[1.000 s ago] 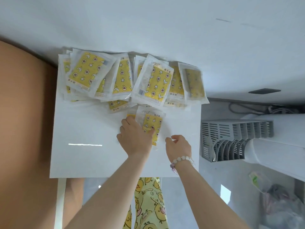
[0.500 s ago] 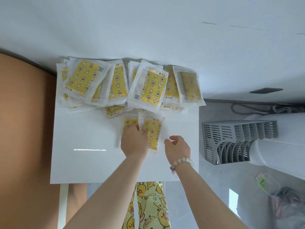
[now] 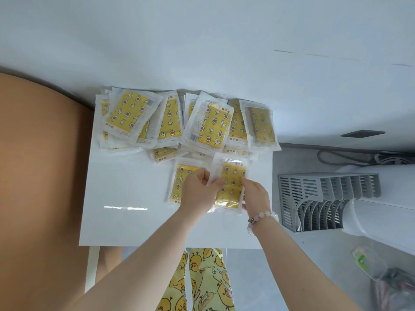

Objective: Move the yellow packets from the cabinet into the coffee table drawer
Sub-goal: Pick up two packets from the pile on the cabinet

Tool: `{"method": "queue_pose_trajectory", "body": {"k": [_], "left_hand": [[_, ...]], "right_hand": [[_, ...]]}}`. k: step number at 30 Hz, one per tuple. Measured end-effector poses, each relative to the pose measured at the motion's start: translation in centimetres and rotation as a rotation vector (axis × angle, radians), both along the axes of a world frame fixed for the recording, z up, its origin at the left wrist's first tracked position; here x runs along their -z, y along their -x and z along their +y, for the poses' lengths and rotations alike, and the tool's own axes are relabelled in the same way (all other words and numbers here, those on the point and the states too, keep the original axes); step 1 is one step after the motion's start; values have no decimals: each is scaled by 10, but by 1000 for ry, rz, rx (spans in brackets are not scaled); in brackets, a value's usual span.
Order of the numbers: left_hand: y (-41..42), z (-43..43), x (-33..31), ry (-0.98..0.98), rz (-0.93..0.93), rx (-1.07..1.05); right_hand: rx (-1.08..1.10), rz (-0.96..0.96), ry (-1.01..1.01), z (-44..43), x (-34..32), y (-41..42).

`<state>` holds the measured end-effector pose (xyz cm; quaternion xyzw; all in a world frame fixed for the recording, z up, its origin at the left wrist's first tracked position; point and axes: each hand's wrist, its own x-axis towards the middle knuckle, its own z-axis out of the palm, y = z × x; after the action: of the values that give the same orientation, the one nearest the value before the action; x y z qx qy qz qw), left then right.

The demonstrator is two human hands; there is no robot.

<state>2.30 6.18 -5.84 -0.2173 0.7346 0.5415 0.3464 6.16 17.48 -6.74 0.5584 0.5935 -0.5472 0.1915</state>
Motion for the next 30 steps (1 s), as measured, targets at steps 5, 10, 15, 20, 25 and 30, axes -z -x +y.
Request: {"method": "queue_pose_trajectory", "body": {"k": [5, 10, 15, 20, 25, 30], "left_hand": [[4, 6, -10, -138, -72, -93], [10, -1, -9, -185, -166, -153], [14, -3, -10, -228, -196, -257], [17, -7, -17, -200, -227, -210], [18, -34, -7, 153, -42, -229], [6, -53, 13, 556, -56, -190]], "right_hand": [[84, 72, 173, 2, -7, 13], [118, 138, 301, -2, -6, 10], [212, 184, 388, -9, -2, 10], [229, 217, 395, -9, 0, 12], [239, 239, 393, 2, 2, 19], [260, 260, 377, 14, 4, 21]]}}
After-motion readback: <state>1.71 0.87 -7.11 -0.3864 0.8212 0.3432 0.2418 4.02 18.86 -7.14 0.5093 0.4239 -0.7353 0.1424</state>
